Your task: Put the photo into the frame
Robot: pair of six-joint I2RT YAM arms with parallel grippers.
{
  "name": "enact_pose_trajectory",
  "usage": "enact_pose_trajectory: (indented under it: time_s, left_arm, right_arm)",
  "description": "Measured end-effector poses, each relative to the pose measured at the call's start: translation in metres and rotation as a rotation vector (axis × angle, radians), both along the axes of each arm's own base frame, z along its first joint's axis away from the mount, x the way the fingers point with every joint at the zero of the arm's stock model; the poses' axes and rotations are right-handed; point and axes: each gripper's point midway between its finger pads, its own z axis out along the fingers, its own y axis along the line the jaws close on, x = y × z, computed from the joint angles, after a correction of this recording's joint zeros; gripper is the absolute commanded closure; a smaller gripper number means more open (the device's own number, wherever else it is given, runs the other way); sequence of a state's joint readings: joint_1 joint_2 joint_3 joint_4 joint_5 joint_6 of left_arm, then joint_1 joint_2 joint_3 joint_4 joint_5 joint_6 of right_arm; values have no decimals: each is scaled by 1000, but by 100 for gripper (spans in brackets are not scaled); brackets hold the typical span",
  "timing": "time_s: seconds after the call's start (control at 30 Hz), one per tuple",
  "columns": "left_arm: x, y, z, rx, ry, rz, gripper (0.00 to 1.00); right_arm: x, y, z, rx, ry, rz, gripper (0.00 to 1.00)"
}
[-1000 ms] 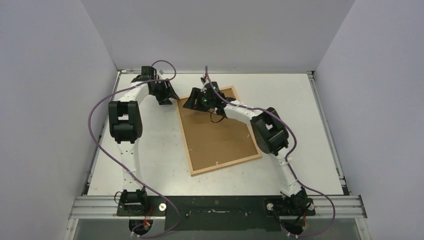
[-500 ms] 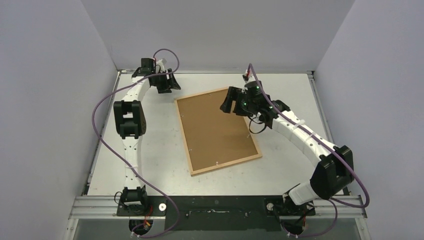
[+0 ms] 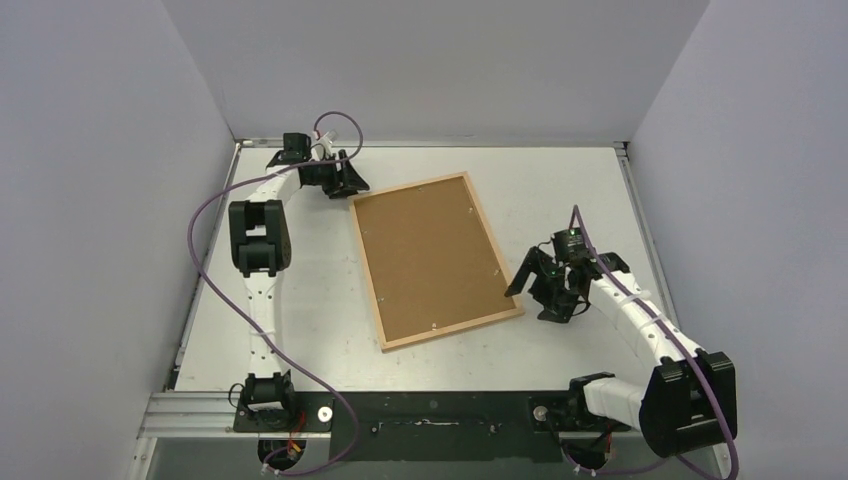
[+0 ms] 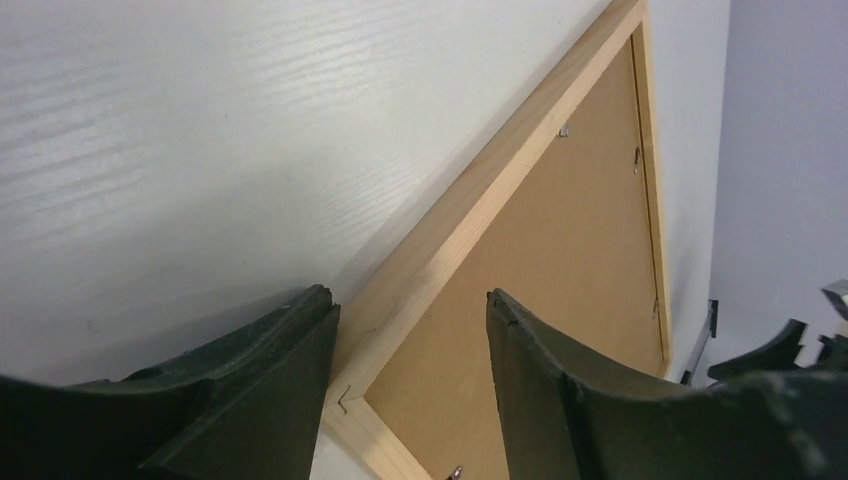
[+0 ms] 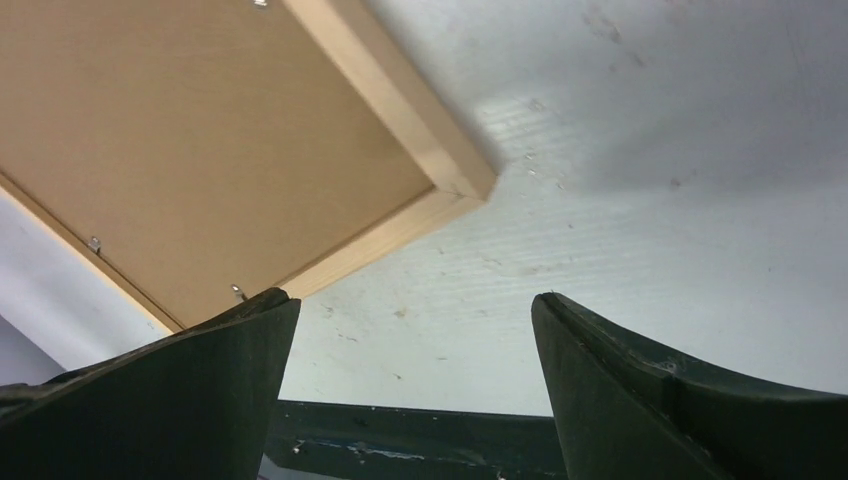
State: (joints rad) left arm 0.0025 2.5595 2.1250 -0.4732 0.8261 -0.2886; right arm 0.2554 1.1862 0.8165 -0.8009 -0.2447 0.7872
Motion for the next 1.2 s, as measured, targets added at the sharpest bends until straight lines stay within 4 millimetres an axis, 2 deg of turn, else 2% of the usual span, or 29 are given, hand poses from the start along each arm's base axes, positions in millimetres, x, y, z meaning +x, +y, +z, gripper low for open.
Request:
enact_pose_trajectory:
  time_s: [0.1, 0.2, 0.3, 0.6, 0.9, 0.97, 1.07, 1.2]
  left_arm:
    - [-5, 5, -1, -41, 15, -3, 47]
    - [-10, 10, -1, -65, 29, 2, 48]
    - [-15, 13, -1, -66, 36, 10, 51]
    - [-26, 15, -5, -83, 84, 39, 57]
    - [-33, 23, -8, -57, 84, 74, 61]
    - [-35, 26, -8, -47, 82, 86, 66]
    - [-42, 31, -10, -25, 91, 125, 69]
    - [-60, 36, -13, -9, 128, 213, 70]
  right_arm:
    - [-15, -7, -22, 55, 75, -81, 9]
    - [-26, -2, -41, 109, 134, -124, 9]
    - [-28, 3, -54, 145, 160, -152, 9]
    - [8, 9, -55, 203, 49, -200, 10]
    - [17, 12, -57, 251, 67, -222, 11]
    - [20, 13, -57, 249, 66, -214, 11]
    - [29, 10, -57, 221, 55, -196, 11]
    - [54, -6, -58, 136, 6, -189, 12]
